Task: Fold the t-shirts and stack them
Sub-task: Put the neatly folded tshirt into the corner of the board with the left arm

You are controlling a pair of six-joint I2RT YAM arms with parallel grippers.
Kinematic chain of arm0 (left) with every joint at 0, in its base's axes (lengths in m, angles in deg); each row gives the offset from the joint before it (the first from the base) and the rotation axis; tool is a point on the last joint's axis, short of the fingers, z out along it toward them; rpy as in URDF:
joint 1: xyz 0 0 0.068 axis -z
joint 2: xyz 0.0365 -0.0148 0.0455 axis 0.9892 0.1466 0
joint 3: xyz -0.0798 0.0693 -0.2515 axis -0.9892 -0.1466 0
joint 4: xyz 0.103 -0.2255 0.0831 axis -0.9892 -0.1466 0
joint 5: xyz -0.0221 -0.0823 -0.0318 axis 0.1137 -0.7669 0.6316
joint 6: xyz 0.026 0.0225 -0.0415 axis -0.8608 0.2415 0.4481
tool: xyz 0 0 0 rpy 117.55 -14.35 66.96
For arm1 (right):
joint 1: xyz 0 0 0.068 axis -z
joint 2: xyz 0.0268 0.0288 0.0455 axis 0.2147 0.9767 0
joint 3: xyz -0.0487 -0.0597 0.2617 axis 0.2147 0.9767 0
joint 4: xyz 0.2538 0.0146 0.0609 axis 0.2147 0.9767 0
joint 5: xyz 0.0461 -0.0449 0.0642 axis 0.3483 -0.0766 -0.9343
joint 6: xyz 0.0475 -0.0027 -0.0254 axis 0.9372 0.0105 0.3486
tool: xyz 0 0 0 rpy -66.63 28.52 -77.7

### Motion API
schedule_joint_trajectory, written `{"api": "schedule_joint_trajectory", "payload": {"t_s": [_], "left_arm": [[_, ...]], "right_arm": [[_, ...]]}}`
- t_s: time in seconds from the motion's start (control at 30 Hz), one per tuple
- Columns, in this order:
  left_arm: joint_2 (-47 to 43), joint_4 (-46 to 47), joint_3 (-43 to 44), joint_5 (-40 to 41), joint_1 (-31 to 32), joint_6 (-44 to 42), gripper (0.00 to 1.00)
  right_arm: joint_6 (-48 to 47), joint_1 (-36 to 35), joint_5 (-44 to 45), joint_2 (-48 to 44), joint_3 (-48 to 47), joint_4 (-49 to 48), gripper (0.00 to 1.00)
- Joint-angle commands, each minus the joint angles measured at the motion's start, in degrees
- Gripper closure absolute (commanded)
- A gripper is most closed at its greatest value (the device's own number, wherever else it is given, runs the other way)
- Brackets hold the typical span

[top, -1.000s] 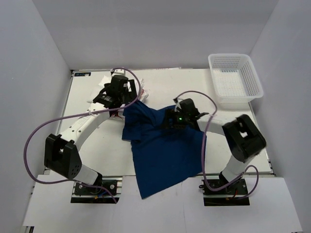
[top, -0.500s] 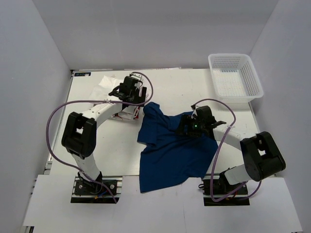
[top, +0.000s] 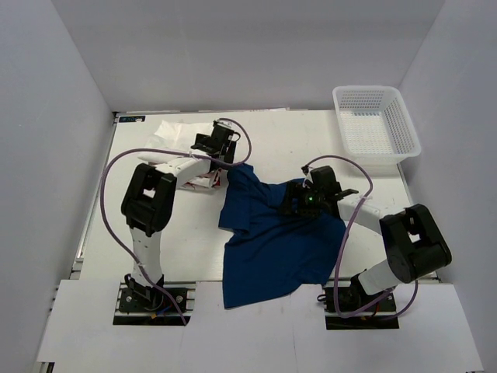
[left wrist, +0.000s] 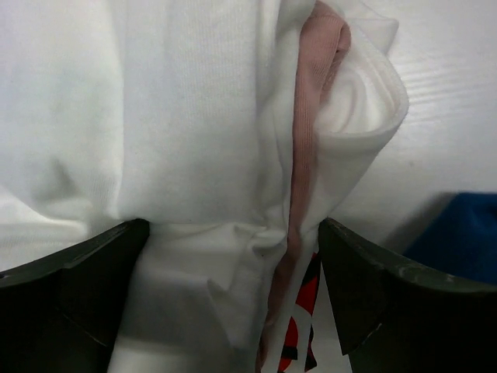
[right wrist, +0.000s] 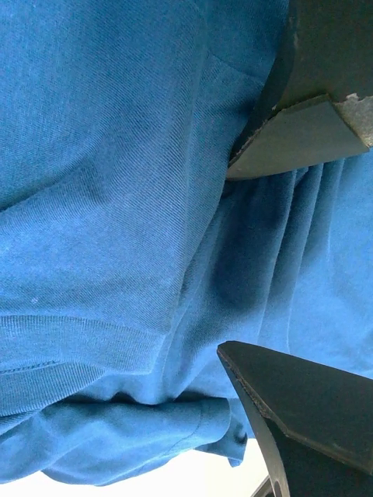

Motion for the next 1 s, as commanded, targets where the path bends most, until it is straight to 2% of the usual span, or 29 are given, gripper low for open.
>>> {"api": "schedule_joint_trajectory", "payload": {"t_s": [0.0,0.13,0.3,0.43,0.7,0.77,0.87,0.97], "left_arm": [[6.3,-4.6,-1.1,3.8,-1.8,3.5,0.0],[8.1,-1.5,-1.5,10.2,-3.2,3.4,0.03],[7.6,10.6,-3.7,4.4,-7.9,-4.1,0.06],[10.1,13.5,-0.9,0.6,-11.7,-10.0,0.06],[11.7,16.4,5.6,-3.9,-16.3,-15.6,0.08],[11.7,13.7,11.2,-5.3,-17.1,-14.3,0.07],[11.7,4.7,19.3,-4.7,-17.1,-11.1,0.0],[8.3,-1.4,22.4,-3.8,-17.1,-5.8,0.0]], "right_arm": [[-1.6,-0.2,2.3,2.7,-0.3,4.6,0.1],[-1.4,0.1,3.2,3.5,-1.6,5.2,0.1],[-1.0,0.3,3.4,4.6,-2.5,5.9,0.1],[-0.8,0.8,3.9,5.7,-3.9,6.7,0.1],[-0.9,1.2,4.9,6.5,-6.8,8.2,0.1],[-1.0,1.2,4.8,5.9,-7.2,8.3,0.1],[-1.8,1.2,4.0,5.5,-6.8,7.9,0.1],[-2.7,1.1,2.8,5.2,-5.8,8.0,0.1]]}}
